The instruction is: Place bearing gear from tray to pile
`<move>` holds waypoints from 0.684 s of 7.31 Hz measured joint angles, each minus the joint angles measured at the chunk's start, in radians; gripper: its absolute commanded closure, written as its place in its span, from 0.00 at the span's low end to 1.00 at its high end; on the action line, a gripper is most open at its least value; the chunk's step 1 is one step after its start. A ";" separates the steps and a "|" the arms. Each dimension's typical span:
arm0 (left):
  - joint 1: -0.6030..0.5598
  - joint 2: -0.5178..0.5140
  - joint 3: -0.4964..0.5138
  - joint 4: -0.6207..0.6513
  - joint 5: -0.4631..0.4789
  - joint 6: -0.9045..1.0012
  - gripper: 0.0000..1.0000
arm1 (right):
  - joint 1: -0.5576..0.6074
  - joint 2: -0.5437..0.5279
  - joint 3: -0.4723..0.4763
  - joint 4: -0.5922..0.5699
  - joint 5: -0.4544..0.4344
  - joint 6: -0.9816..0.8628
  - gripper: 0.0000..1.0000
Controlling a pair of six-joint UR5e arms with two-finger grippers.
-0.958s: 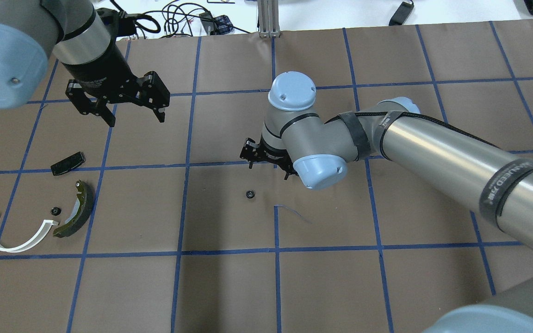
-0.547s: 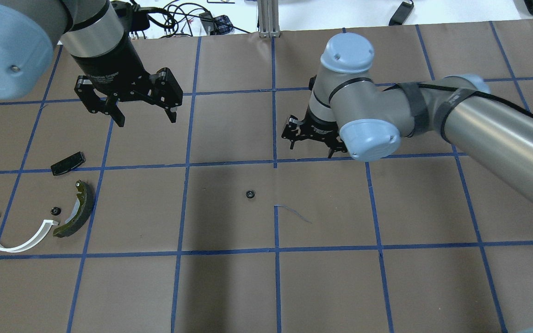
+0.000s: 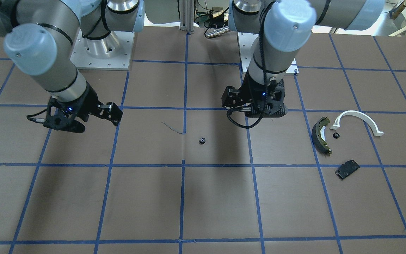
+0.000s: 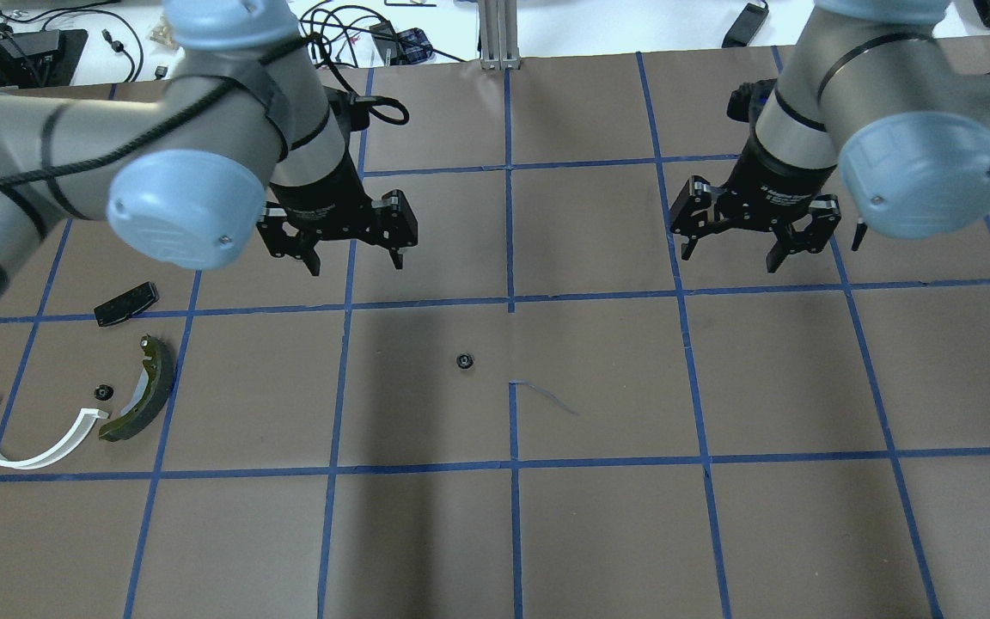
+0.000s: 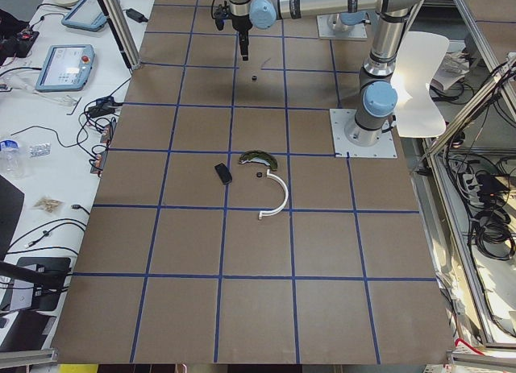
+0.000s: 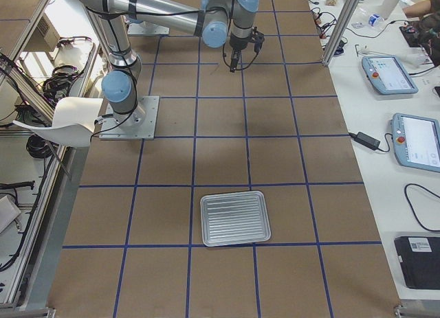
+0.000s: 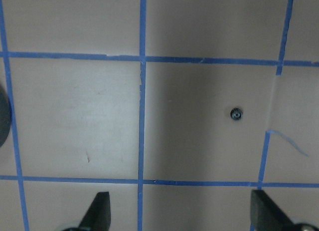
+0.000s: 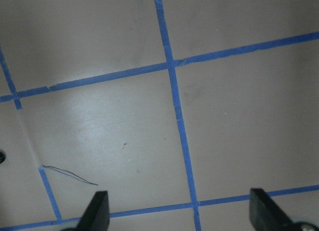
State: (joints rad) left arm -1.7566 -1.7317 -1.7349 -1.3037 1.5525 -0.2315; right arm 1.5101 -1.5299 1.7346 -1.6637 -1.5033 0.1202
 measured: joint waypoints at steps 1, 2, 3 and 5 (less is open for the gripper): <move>-0.055 -0.037 -0.065 0.103 0.000 -0.074 0.00 | -0.006 -0.035 -0.051 0.091 -0.009 -0.006 0.00; -0.101 -0.074 -0.121 0.202 0.000 -0.139 0.03 | -0.008 -0.053 -0.102 0.159 -0.013 -0.006 0.00; -0.130 -0.112 -0.168 0.273 0.001 -0.170 0.03 | -0.008 -0.061 -0.137 0.193 -0.015 -0.007 0.00; -0.149 -0.178 -0.212 0.379 0.003 -0.187 0.07 | -0.008 -0.064 -0.158 0.201 -0.014 -0.012 0.00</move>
State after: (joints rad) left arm -1.9061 -1.9099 -1.9467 -0.9245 1.5556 -0.4182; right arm 1.5018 -1.5934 1.5765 -1.4630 -1.5170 0.1078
